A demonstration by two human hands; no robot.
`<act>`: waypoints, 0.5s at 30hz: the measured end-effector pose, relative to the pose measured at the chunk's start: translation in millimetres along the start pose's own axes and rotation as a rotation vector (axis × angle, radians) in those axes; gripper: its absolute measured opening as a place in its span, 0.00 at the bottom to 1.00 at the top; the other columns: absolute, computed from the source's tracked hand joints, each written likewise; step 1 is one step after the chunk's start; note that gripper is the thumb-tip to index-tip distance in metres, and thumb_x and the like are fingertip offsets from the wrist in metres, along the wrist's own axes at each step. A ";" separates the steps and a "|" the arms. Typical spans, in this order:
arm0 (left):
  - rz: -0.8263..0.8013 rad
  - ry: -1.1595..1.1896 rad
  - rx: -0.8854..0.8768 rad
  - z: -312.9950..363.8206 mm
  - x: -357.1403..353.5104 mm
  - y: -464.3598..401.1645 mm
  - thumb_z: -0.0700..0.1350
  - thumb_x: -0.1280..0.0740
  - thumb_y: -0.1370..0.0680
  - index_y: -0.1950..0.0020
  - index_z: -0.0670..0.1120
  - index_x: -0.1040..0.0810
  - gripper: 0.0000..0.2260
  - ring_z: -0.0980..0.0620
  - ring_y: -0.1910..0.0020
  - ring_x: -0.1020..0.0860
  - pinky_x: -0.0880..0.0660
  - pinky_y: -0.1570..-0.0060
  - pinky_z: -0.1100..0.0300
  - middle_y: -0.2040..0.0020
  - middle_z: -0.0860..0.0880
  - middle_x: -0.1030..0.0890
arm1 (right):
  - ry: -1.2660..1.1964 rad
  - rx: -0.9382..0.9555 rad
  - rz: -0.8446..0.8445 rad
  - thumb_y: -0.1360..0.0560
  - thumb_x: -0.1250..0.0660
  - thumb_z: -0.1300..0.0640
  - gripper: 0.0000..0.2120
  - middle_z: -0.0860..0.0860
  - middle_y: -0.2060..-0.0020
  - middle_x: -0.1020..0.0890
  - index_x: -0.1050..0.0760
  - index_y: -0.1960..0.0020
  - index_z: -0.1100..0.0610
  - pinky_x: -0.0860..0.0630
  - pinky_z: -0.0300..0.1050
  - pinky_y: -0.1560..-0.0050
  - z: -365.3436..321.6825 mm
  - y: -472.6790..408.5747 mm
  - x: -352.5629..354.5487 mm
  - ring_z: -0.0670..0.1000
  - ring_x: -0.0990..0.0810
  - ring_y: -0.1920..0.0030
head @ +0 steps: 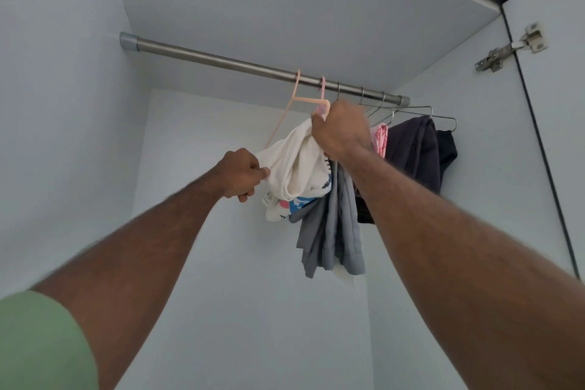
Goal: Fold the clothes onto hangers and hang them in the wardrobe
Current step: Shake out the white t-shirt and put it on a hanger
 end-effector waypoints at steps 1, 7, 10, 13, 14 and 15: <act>0.014 0.004 -0.008 5.6 1.3 7.2 0.49 0.34 0.18 0.58 0.41 0.22 0.14 0.50 0.74 0.22 0.33 0.77 0.66 0.67 0.45 0.18 | 0.014 0.013 -0.026 0.18 0.39 0.48 0.18 0.57 0.50 0.18 0.23 0.42 0.63 0.20 0.48 0.54 3.2 6.8 4.5 0.58 0.17 0.53; 0.095 0.033 -0.059 45.5 7.8 53.3 0.47 0.30 0.20 0.62 0.40 0.22 0.14 0.48 0.75 0.21 0.28 0.71 0.63 0.68 0.43 0.18 | 0.048 0.089 -0.087 0.19 0.38 0.47 0.16 0.56 0.53 0.20 0.25 0.44 0.61 0.30 0.45 0.58 27.9 49.0 35.4 0.57 0.21 0.55; 0.127 0.061 -0.080 75.5 3.6 80.9 0.43 0.30 0.21 0.62 0.37 0.21 0.13 0.48 0.77 0.22 0.28 0.75 0.66 0.71 0.42 0.19 | 0.054 0.065 -0.154 0.21 0.37 0.50 0.10 0.55 0.57 0.21 0.29 0.54 0.57 0.28 0.47 0.57 52.5 73.6 55.2 0.58 0.22 0.57; 0.116 0.083 -0.091 104.7 -11.0 112.9 0.43 0.30 0.22 0.63 0.37 0.20 0.13 0.50 0.79 0.24 0.28 0.75 0.65 0.73 0.44 0.20 | 0.077 0.029 -0.232 0.22 0.37 0.51 0.09 0.57 0.55 0.20 0.30 0.55 0.57 0.24 0.49 0.57 83.0 101.8 77.6 0.60 0.20 0.55; 0.095 0.086 -0.093 114.3 -20.1 124.9 0.43 0.30 0.22 0.64 0.37 0.21 0.13 0.52 0.80 0.25 0.28 0.75 0.66 0.73 0.44 0.21 | 0.092 0.010 -0.258 0.22 0.37 0.51 0.09 0.57 0.54 0.21 0.30 0.54 0.57 0.26 0.49 0.58 94.7 112.6 86.5 0.60 0.21 0.55; 0.075 0.082 -0.100 122.8 -26.4 135.2 0.43 0.30 0.22 0.65 0.38 0.22 0.13 0.53 0.81 0.25 0.28 0.75 0.66 0.73 0.44 0.21 | 0.104 -0.006 -0.286 0.22 0.37 0.52 0.09 0.58 0.53 0.21 0.30 0.54 0.57 0.28 0.49 0.58 103.3 121.2 93.8 0.60 0.23 0.55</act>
Point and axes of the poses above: each hand's wrist, its own y-axis away from the middle knuckle, its own x-axis out of the back of the hand, z = x × y, the point moved 6 cm from there along -y, towards the middle knuckle
